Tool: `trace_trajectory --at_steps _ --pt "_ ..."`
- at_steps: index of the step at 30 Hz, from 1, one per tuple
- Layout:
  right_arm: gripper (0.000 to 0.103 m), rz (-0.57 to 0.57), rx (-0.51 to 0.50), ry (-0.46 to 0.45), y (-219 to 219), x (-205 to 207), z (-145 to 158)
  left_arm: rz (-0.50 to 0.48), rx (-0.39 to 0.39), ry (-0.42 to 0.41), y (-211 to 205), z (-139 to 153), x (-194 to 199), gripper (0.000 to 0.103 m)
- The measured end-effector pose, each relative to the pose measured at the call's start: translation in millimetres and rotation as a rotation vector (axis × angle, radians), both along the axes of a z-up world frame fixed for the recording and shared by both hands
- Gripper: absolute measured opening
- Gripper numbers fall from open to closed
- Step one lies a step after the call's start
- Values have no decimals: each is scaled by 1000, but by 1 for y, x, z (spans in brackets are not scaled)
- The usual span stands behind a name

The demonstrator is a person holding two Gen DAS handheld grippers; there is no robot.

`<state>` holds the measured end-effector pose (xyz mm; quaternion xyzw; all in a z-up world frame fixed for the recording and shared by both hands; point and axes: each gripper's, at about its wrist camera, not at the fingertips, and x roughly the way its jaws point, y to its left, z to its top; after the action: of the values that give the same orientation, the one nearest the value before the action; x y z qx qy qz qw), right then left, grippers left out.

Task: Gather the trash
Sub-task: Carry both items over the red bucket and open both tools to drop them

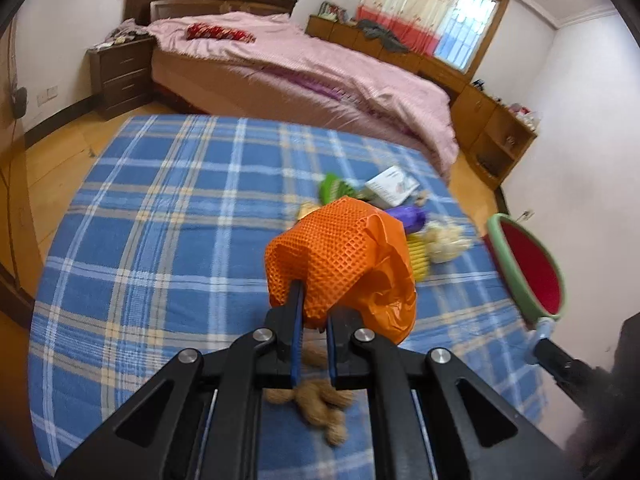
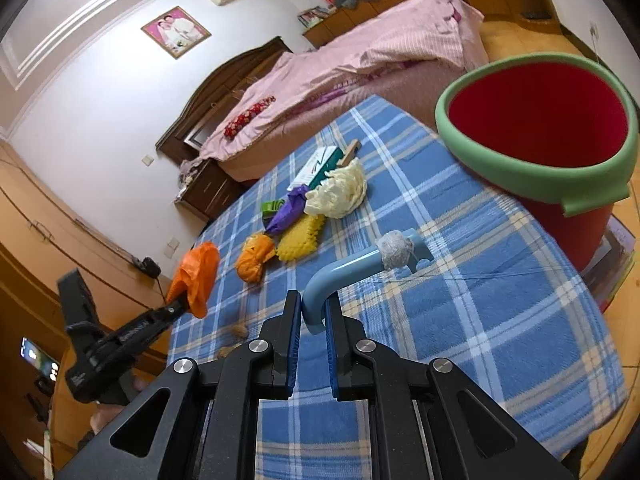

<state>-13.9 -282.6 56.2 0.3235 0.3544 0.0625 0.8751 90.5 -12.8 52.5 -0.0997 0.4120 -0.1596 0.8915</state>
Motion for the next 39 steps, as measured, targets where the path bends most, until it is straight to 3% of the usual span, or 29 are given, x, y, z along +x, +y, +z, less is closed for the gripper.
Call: trace_trajectory --at_steps 7,18,27,39 --pt "12 -12 -28 -34 -5 -11 13 -77 -15 -38 -29 25 -19 9" --pt "12 -63 -68 -71 -37 -24 27 -217 6 -61 -101 41 -23 9" --pt "12 -145 -70 -57 -97 -16 24 -349 35 -15 -188 26 -4 8" --pt "12 -207 -44 22 -171 1 -3 -456 73 20 -291 5 21 8"
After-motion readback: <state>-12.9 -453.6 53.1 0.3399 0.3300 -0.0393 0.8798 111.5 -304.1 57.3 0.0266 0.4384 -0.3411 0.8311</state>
